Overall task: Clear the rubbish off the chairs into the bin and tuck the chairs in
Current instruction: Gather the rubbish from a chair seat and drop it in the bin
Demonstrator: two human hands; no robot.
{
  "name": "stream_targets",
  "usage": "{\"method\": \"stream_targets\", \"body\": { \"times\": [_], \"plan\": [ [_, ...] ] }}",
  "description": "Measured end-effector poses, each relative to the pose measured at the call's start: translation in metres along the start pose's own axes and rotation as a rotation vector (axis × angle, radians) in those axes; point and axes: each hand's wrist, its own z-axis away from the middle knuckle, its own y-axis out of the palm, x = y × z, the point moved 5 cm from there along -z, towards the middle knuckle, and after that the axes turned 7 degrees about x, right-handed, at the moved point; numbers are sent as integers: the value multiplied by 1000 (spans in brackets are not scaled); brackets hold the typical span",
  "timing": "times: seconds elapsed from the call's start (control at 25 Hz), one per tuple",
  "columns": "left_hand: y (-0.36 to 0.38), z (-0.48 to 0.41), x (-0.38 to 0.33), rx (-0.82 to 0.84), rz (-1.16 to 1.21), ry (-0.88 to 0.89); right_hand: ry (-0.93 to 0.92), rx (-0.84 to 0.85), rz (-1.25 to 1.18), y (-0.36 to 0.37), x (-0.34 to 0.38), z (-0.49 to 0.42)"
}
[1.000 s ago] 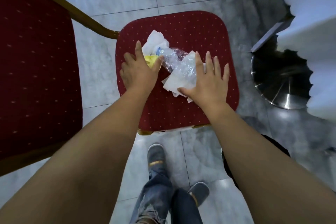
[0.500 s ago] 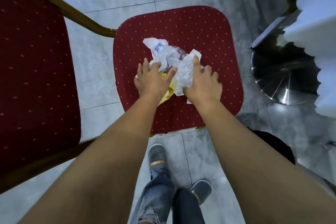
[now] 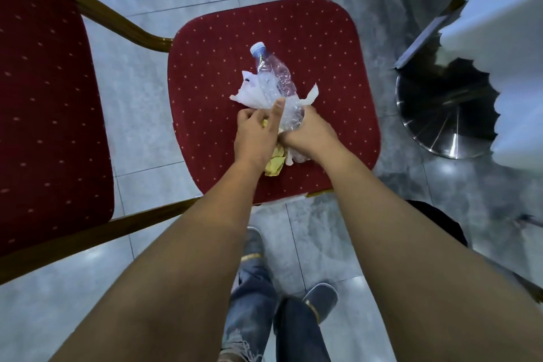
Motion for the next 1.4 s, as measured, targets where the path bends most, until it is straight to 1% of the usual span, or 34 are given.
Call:
{"method": "stream_targets", "body": {
  "times": [0.08,0.16,0.28,0.52,0.76,0.88,1.0,1.12,1.32,1.4],
  "plan": [
    [2,6,-3,75,129,-9,-8,25,-103,3,-8,5],
    [3,13,-5,116,198,-39,-11,20,-188,5,-15,14],
    [15,25,-9,118,179,-41,-9,6,-279,0,-33,31],
    [73,66,-37,212,120,20,34,-57,-404,-26,-97,76],
    [178,133,-54,336,49,69,54,-112,-510,-54,-208,139],
    [232,167,-49,384,6,53,100,-123,-530,-56,-270,166],
    [293,199,-32,460,-83,40,178,-122,-564,-46,-339,187],
    [344,220,-7,501,-140,16,251,-114,-598,-32,-401,199],
    [408,236,28,622,-271,-71,351,-66,-680,-7,-474,205],
    [427,228,38,639,-293,-96,394,-50,-751,1,-494,196]
  ]
}}
